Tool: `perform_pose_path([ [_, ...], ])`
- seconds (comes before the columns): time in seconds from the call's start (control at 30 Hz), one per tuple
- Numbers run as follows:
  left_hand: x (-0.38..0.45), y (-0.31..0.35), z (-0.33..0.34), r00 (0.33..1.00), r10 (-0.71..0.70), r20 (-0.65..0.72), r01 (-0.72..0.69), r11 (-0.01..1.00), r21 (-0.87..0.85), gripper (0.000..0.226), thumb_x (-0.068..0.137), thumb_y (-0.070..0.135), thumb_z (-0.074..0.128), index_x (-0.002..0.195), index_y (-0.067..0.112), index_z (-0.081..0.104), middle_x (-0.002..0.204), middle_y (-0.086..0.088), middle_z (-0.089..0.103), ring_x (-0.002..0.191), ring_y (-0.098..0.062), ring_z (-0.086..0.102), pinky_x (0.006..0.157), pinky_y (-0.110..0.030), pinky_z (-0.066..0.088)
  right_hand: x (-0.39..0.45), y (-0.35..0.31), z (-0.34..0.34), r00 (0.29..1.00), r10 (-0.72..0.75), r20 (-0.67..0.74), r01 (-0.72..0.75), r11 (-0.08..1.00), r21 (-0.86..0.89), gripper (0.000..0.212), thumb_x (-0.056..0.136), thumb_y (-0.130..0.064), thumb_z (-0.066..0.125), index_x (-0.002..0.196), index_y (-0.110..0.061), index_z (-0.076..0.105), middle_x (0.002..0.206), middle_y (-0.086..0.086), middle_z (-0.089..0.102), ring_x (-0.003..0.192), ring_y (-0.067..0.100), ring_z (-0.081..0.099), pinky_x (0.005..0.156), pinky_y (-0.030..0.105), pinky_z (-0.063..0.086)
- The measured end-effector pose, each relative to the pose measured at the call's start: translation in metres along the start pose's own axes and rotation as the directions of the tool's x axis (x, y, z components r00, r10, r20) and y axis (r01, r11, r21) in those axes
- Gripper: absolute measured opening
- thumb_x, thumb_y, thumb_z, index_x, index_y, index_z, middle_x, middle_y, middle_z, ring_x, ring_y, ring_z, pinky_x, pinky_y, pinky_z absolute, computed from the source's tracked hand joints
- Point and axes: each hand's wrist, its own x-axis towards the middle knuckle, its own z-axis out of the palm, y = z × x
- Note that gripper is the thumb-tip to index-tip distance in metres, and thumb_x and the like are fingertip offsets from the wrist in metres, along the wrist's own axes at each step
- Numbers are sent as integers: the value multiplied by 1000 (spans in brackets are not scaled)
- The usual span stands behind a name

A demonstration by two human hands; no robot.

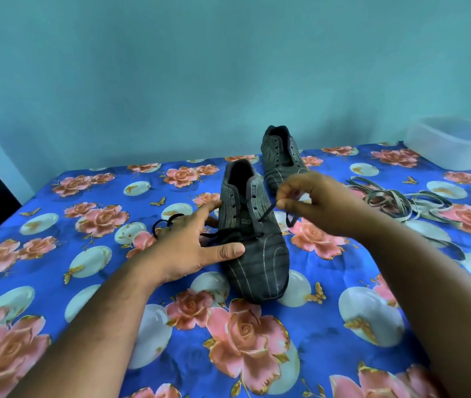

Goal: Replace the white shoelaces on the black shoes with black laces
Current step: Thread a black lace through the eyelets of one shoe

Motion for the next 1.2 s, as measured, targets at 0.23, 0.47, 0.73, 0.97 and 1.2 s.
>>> perform_pose_path([
  [0.23, -1, 3, 1, 1000, 7, -5, -7, 1000, 22, 114, 48, 96, 68, 146, 62, 23, 137, 15, 55, 127, -8, 54, 116, -45, 38, -2, 61, -22, 770, 479, -422, -572, 811, -124, 12, 95, -35, 61, 96, -23, 62, 100, 5, 67, 100, 33, 59, 80, 42, 48],
  [0.47, -4, 5, -2, 1000, 7, -26, -6, 1000, 28, 116, 43, 99, 65, 145, 56, 30, 96, 15, 68, 103, -6, 65, 110, -44, 43, -1, 4, 5, 994, -106, 38, 109, 990, -84, 29, 85, -49, 73, 106, -30, 70, 101, -15, 64, 99, 5, 50, 88, 17, 37],
  [0.73, -3, 5, -1, 1000, 4, -6, -4, 1000, -7, 118, 42, 99, 67, 145, 55, 30, 92, 14, 66, 101, -8, 66, 111, -47, 40, 2, 20, 2, 988, -156, -21, 148, 965, -216, 5, 93, -38, 62, 90, -33, 64, 91, -17, 62, 92, 17, 53, 88, 41, 45],
  [0.97, -6, 9, -1, 1000, 16, 11, -16, 999, -38, 122, 42, 95, 70, 148, 49, 30, 91, 9, 65, 95, -11, 67, 102, -45, 50, -4, 44, -15, 968, 142, -207, -227, 846, -482, 11, 98, -37, 62, 101, -27, 66, 108, -3, 64, 114, 30, 48, 91, 47, 38],
  [1.2, -5, 5, -2, 1000, 21, -18, -22, 999, -27, 109, 52, 89, 74, 144, 47, 34, 97, 4, 63, 93, -17, 66, 95, -43, 53, -2, 30, -8, 988, 88, -125, -136, 881, -453, 26, 94, -40, 64, 119, -31, 64, 126, -4, 57, 123, 27, 45, 98, 48, 40],
])
